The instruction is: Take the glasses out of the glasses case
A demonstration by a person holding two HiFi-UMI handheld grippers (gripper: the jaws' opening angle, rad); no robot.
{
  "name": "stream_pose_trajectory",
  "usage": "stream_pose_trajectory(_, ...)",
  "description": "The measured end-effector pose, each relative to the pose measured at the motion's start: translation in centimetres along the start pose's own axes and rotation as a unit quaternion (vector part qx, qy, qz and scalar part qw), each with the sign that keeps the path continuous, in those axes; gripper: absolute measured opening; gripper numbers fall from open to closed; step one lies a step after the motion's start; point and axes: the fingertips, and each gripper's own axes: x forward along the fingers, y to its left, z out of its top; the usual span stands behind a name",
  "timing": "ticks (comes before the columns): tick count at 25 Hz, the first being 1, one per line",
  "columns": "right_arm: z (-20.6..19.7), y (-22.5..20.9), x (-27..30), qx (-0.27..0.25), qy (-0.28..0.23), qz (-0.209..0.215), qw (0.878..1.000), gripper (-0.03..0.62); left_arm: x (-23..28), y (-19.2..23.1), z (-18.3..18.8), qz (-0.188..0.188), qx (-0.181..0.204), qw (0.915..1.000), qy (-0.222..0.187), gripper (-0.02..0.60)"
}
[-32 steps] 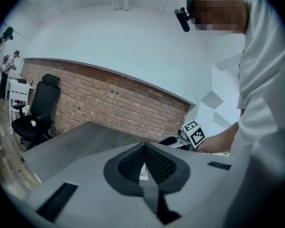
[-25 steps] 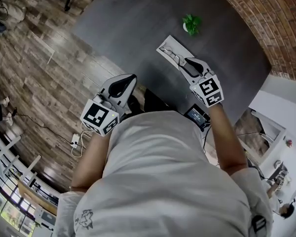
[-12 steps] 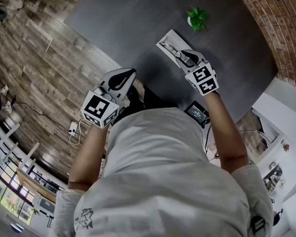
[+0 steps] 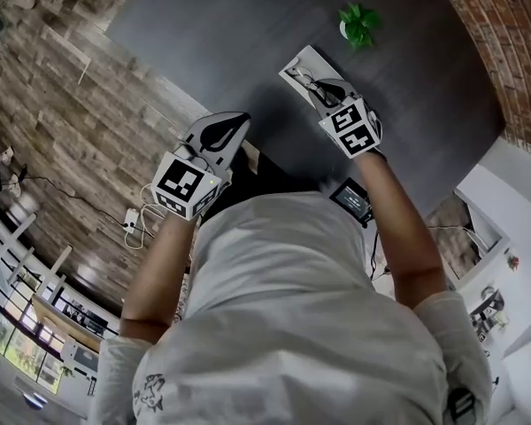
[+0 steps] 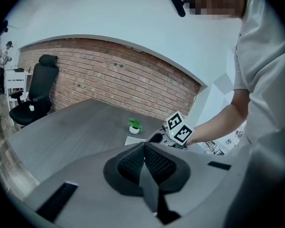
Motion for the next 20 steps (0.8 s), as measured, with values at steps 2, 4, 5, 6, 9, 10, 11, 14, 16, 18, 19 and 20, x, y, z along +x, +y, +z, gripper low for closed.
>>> stream_pose_trajectory(2,-0.1,-0.2,0.5,-0.006,0.008,-0.007,1.000,0.075,0.3,0.1,0.0,-0.001,0.002,1.0000,0.001,0.011)
stream_pose_trajectory(4,-0.3,-0.4,0.9,-0.015,0.019,-0.011,1.000,0.063,0.5,0.3,-0.1,-0.001,0.001,1.0000,0.004,0.011)
stream_pose_trajectory(5,-0.5,-0.5,1.2,-0.019,0.025,-0.013,0.999,0.057,0.5,0.4,-0.2,0.000,0.000,1.0000,0.006,0.011)
stream_pose_trajectory(6,-0.7,-0.5,1.4,-0.021,0.031,-0.013,0.999,0.054,0.5,0.5,-0.3,0.001,-0.002,1.0000,0.006,0.011)
stream_pose_trajectory(9,-1.0,-0.3,2.1,-0.024,0.043,-0.011,0.999,0.052,0.3,0.9,-0.6,0.005,-0.005,0.9999,0.010,0.011)
stream_pose_trajectory(10,-1.1,-0.3,2.2,-0.025,0.045,-0.011,0.999,0.048,0.2,1.0,-0.7,0.006,-0.006,0.9999,0.011,0.011)
stream_pose_trajectory(11,-1.1,-0.4,2.3,-0.027,0.046,-0.014,0.999,0.040,0.2,1.1,-0.7,0.006,-0.008,0.9999,0.011,0.011)
stream_pose_trajectory(14,-1.3,-0.7,2.3,-0.027,0.049,-0.023,0.998,0.018,0.1,1.0,-0.8,0.008,-0.012,0.9998,0.011,0.011)
stream_pose_trajectory(16,-1.4,-0.8,2.4,-0.028,0.049,-0.025,0.998,0.017,0.0,1.0,-0.9,0.009,-0.013,0.9998,0.010,0.011)
stream_pose_trajectory(18,-1.3,-0.9,2.4,-0.029,0.048,-0.026,0.998,0.015,0.0,1.0,-0.9,0.009,-0.013,0.9998,0.010,0.011)
stream_pose_trajectory(19,-1.3,-0.9,2.4,-0.030,0.047,-0.026,0.998,0.015,0.0,0.9,-0.9,0.009,-0.013,0.9998,0.010,0.011)
stream_pose_trajectory(20,-1.4,-0.9,2.4,-0.032,0.047,-0.027,0.998,0.015,0.0,0.9,-0.9,0.010,-0.013,0.9998,0.009,0.011)
